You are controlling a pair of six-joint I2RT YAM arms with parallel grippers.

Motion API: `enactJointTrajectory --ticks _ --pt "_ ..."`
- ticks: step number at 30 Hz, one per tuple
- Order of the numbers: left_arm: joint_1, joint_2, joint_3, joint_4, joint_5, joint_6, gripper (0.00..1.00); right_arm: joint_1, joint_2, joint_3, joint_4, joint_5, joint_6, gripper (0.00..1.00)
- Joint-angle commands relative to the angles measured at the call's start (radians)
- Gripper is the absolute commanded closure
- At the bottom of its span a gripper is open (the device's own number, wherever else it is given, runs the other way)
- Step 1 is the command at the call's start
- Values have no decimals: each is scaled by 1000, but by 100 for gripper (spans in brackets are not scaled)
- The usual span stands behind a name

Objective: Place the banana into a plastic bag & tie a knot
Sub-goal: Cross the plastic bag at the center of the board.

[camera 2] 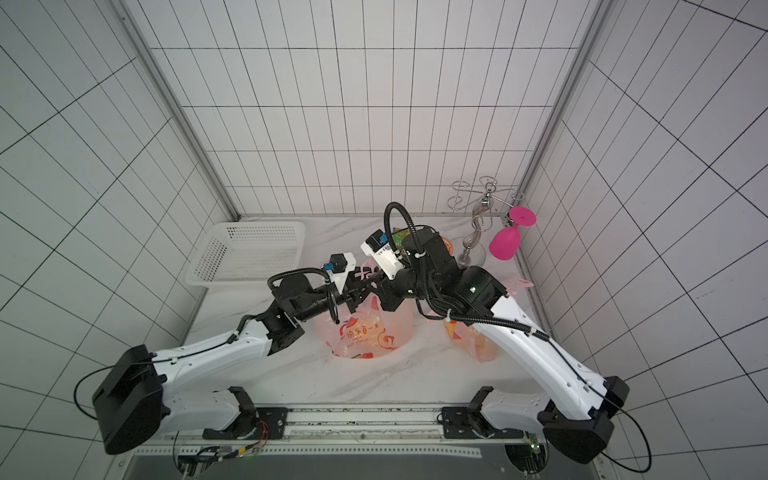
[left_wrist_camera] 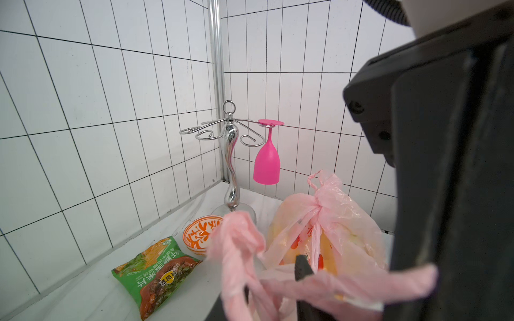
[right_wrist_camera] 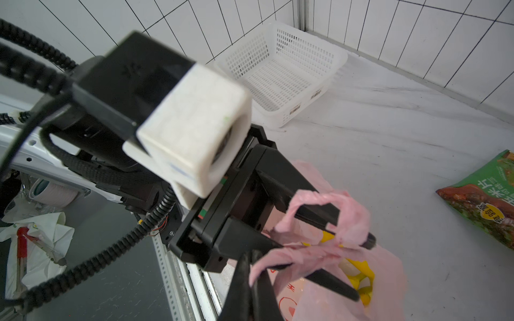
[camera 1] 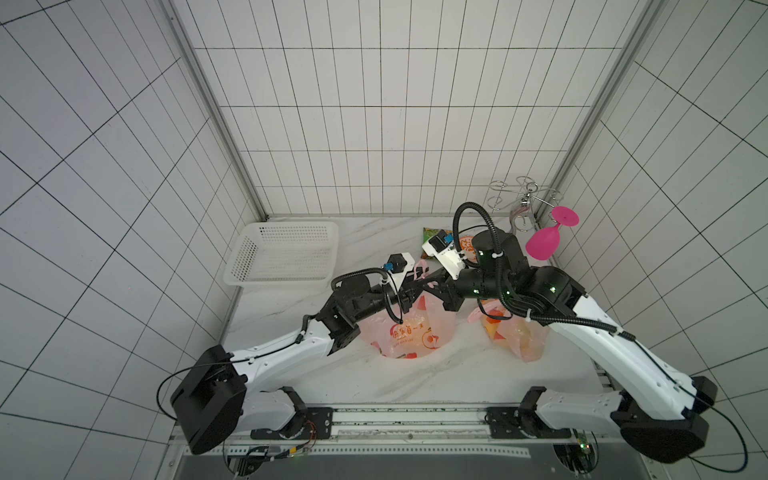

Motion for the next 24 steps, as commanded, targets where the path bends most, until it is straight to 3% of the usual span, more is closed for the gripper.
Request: enactJointTrajectory --ticks 1,4,9,14,19,24 --pt "-5 5 45 4 38 14 72 14 25 13 -8 -37 1 100" --pt "-7 -3 45 5 44 16 72 15 41 -1 -8 -42 4 100" --pt "-7 -9 36 5 50 16 82 16 29 -1 -1 -20 10 100" --pt "-7 -11 23 20 62 1 94 17 -3 11 -7 38 8 74" --pt "-7 -14 20 22 70 -2 97 15 -33 18 -20 86 2 50" --pt "-7 -9 17 21 69 1 97 2 -89 51 -31 117 -10 44"
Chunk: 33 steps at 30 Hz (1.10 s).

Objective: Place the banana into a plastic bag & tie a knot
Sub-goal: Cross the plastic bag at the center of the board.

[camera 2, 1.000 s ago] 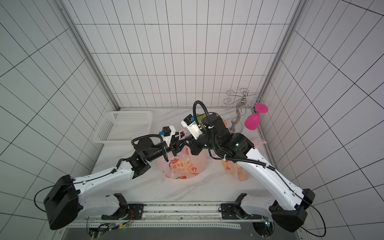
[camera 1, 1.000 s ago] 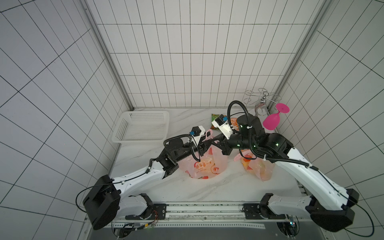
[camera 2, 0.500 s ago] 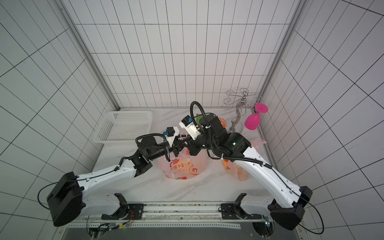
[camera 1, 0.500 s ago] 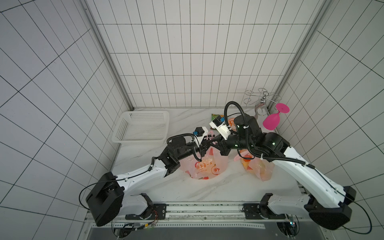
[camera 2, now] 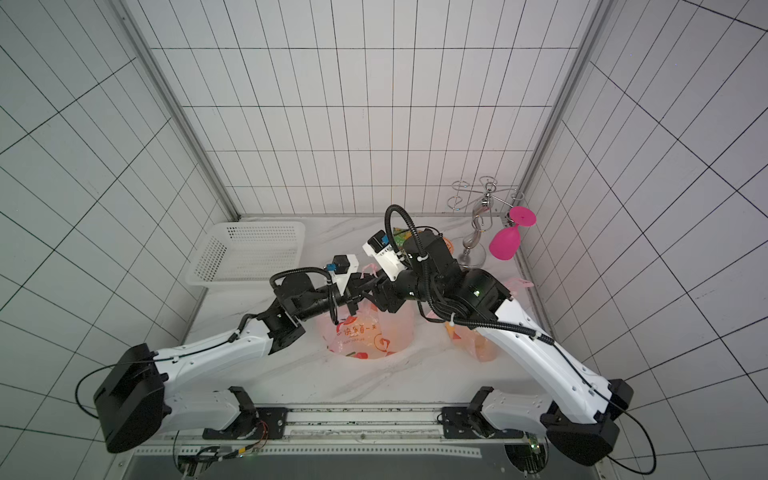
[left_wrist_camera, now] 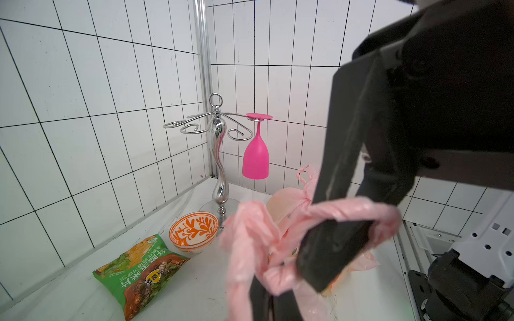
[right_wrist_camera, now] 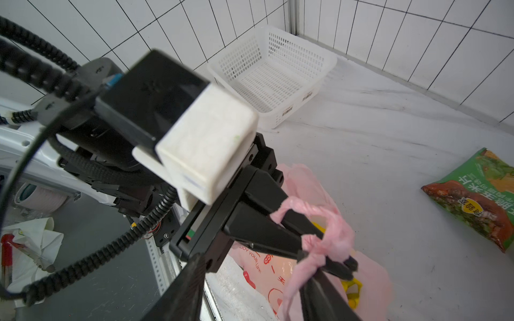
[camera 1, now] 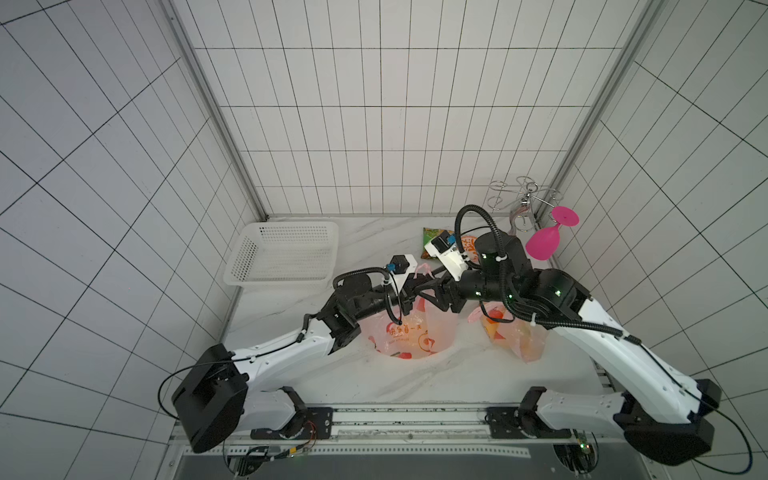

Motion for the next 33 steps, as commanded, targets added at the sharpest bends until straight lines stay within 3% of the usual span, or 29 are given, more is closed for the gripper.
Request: enactJointTrajectory --ticks 1,9,11,15,21,27,33 --pt "-5 -10 15 32 22 7 97 -15 -58 58 -17 51 -18 44" --pt "-5 -3 16 26 51 6 97 -125 -65 76 -5 38 -39 49" --pt "-5 -4 15 23 65 10 97 -138 -63 78 2 50 -45 54" --pt "-6 -6 14 19 88 13 97 -142 -36 82 9 -3 -61 57" --pt "-5 -6 19 12 109 19 96 -130 -17 44 11 -90 -94 52" --pt "-7 6 25 5 150 22 96 -116 -7 25 21 -65 -91 51" --pt "-13 -6 26 -6 170 24 96 -115 5 7 20 -58 -97 58"
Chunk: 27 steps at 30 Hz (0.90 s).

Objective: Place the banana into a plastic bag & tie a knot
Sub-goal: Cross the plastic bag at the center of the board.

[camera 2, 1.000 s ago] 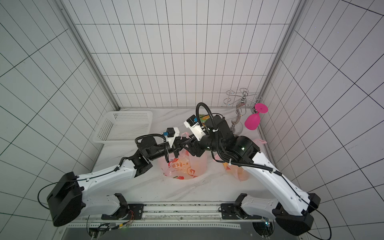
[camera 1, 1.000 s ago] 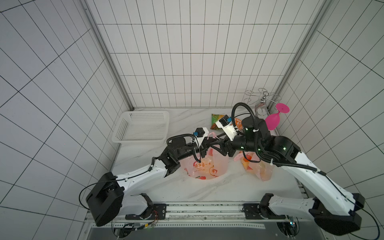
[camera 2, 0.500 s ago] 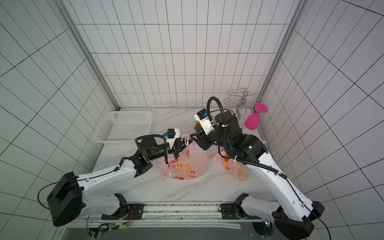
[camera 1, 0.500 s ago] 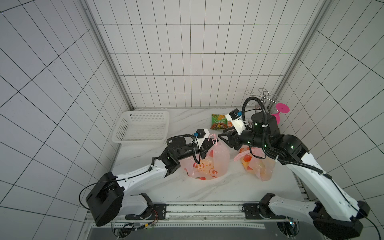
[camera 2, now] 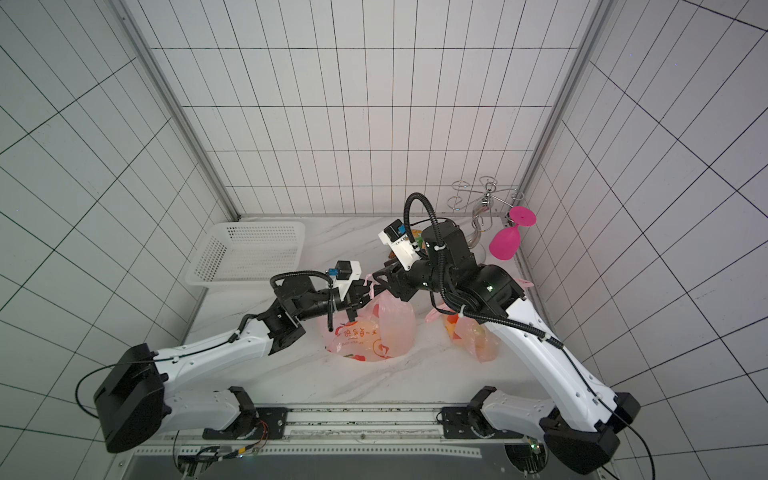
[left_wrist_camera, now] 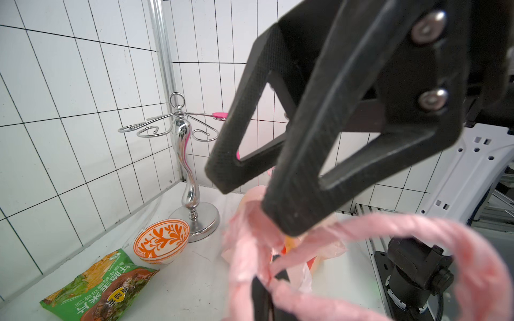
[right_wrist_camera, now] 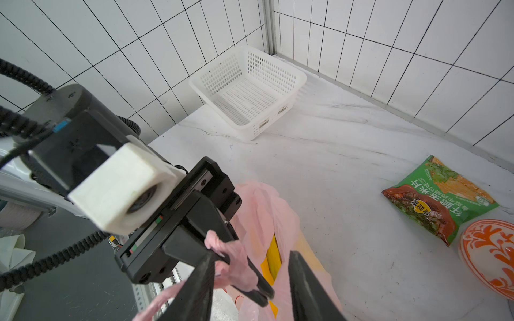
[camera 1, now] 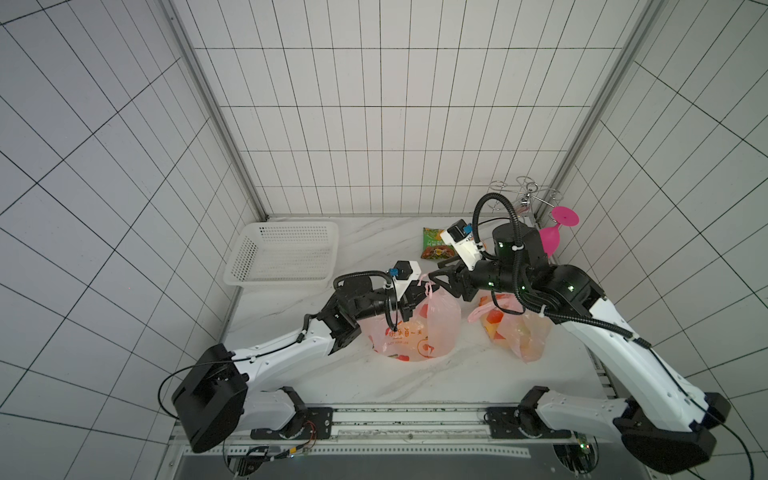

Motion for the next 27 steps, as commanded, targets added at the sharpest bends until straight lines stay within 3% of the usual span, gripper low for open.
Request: enactJointTrajectory --ticks 1,9,13,16,21,27 --pt "-8 -9 27 -3 22 16 96 10 1 -1 12 -7 -25 59" --pt "-8 1 36 -9 5 7 96 25 -17 -42 -1 -57 -25 61" --pt "-7 0 35 -4 9 4 96 34 -17 -71 -7 -25 -25 62" --pt "-7 -6 33 -3 10 4 96 35 -17 -75 -8 -13 -23 68" --pt "-8 -10 28 -6 -2 0 96 35 -51 -61 21 46 -4 98" --pt "2 -36 11 -13 -78 -31 96 32 -99 -94 34 252 53 100"
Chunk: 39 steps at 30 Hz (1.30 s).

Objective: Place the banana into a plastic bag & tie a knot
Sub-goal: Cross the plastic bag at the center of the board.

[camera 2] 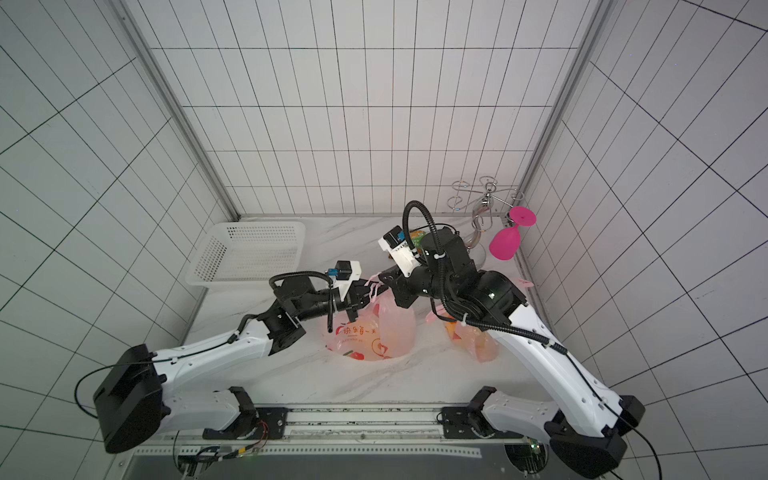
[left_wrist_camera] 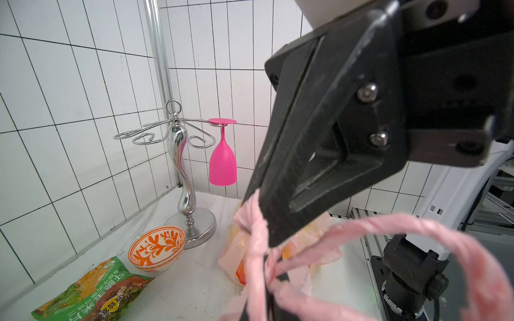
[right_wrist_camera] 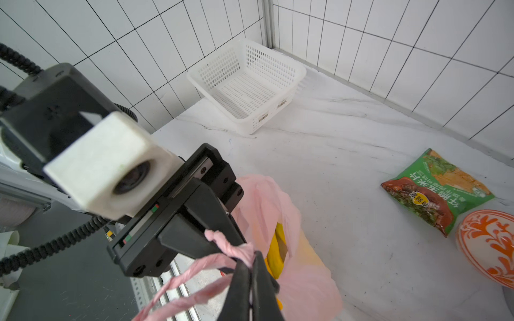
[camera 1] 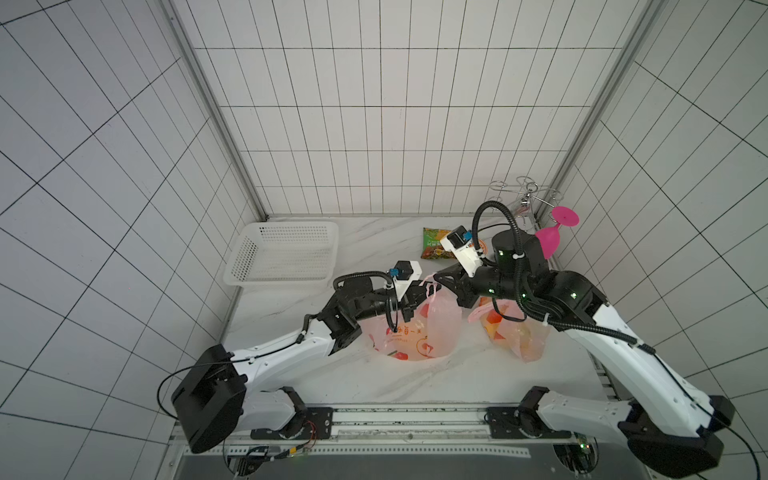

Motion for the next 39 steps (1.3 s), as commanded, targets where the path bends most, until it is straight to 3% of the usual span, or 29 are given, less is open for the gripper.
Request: enactJointTrajectory --ticks 1,15,21,25,30,39 --pt "12 -28 -1 -21 -63 -26 95 -10 -49 -65 42 171 36 100" --pt "37 -31 -25 -17 -34 -62 94 -61 -107 -142 62 325 152 100" --pt "66 -20 -21 -16 -160 -107 92 -42 -143 -188 28 238 176 100" --pt "86 -9 -21 -5 -130 -113 92 17 -171 -287 43 241 243 100" --pt "85 -1 -29 -4 -78 -98 92 51 -212 -398 141 156 318 100" --pt "84 -8 -42 -6 -158 -91 91 174 -197 -547 296 30 445 100"
